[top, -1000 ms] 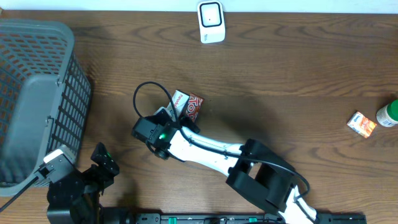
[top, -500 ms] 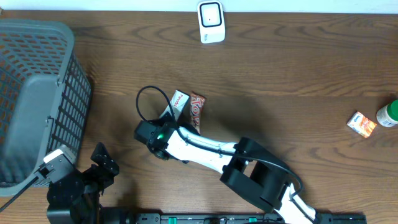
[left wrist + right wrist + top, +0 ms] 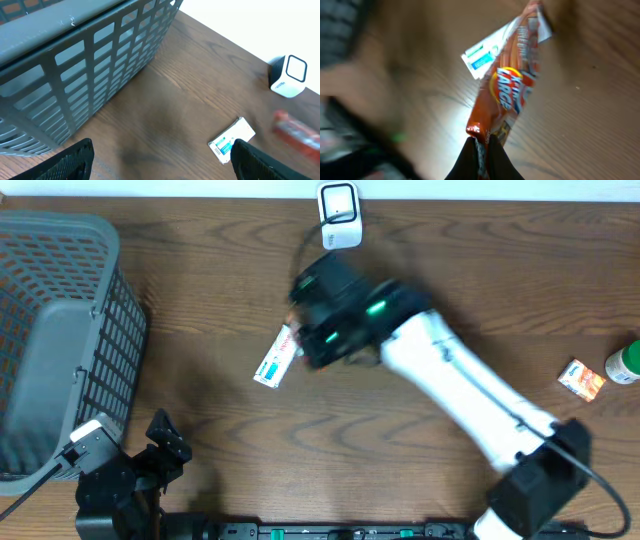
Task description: Scan the item barcode
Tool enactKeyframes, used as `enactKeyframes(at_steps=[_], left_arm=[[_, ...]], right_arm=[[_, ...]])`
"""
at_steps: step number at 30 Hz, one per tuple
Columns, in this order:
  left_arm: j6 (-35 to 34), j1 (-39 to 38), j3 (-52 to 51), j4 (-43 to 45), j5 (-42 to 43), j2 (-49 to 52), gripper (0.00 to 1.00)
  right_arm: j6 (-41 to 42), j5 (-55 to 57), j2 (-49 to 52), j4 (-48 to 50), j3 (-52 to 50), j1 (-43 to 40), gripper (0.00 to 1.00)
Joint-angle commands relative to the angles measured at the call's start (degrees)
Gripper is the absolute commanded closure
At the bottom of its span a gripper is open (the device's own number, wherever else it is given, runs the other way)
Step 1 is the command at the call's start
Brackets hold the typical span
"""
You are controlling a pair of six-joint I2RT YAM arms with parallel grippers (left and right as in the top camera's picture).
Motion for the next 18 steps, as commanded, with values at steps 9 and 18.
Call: enactKeyframes(at_steps=[9, 18], left_arm=[[-0.52, 0.28, 0.28, -0.13, -0.28, -0.26, 0.12], [-0.52, 0.28, 0.28, -0.13, -0.28, -0.26, 0.12]], right_arm=[[-9.68, -34.12, 3.5, 6.1, -13.88, -17.07, 0.99], [-12.68, -47.47, 3.5, 9.27, -16.39, -18.01, 0.99]])
